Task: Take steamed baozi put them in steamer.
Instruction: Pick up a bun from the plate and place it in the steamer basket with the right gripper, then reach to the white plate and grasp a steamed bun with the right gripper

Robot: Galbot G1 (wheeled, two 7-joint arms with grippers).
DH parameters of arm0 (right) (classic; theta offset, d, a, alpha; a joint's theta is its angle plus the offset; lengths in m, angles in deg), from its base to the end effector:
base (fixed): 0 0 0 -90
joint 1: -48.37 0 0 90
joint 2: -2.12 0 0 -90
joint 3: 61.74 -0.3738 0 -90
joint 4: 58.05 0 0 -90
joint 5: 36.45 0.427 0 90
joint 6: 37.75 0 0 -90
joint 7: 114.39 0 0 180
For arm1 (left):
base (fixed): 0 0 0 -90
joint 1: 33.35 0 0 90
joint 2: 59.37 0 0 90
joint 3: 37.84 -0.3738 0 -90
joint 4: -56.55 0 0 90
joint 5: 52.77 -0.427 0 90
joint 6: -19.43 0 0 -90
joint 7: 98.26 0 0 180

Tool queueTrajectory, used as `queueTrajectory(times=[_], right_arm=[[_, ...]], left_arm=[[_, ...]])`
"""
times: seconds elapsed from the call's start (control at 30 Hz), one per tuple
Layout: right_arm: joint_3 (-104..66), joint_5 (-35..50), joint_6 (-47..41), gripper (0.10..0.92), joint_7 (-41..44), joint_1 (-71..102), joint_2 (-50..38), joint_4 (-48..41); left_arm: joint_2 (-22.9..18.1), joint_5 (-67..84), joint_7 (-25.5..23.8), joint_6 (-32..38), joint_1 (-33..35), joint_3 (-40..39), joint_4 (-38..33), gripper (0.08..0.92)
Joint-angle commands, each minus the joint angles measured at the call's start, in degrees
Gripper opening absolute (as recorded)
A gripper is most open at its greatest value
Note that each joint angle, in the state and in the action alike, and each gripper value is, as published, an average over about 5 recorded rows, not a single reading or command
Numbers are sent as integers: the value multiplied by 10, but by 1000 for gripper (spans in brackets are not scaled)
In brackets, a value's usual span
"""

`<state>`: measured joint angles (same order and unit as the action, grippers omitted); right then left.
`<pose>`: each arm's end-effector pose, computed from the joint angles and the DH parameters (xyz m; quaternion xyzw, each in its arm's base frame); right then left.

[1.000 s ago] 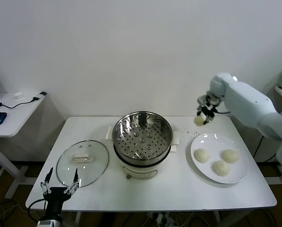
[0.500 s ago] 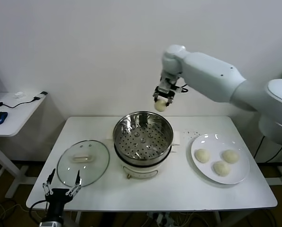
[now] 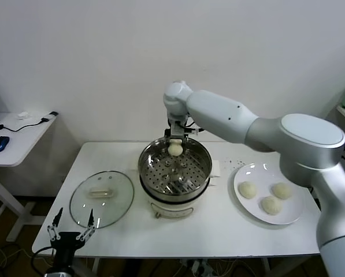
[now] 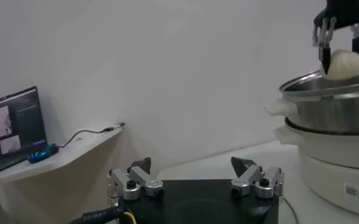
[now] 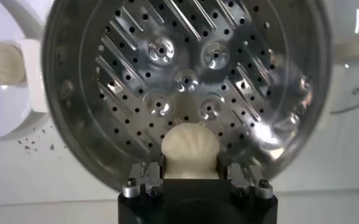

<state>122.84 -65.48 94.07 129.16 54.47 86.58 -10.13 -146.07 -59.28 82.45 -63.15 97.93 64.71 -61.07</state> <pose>0.6808 0.2507 -0.0982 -0.6105 0.0076 -0.7920 0.0071 0.1648 0.0922 -0.3720 0.0641 -0.9857 -0.1457 0.0545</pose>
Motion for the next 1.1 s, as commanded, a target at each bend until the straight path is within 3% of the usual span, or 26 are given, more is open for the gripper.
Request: queueTrajectory(times=[0.03, 0.33, 0.67, 0.9, 1.1], right_arm=[[-33, -93, 23, 560, -14, 54, 20, -24], [-52, -104, 35, 573, -24, 65, 21, -42], [-50, -17, 46, 803, 9, 20, -7, -13], [-17, 156, 13, 822, 66, -70, -70, 21], [160, 428, -182, 823, 18, -203, -183, 63]], left_arm=[[0, 0, 1, 1, 1, -3, 4, 823], [0, -1, 1, 1, 3, -3, 6, 823], [1, -3, 1, 1, 14, -1, 1, 823], [0, -4, 1, 0, 19, -7, -4, 823], [-1, -6, 0, -5, 13, -7, -10, 823]])
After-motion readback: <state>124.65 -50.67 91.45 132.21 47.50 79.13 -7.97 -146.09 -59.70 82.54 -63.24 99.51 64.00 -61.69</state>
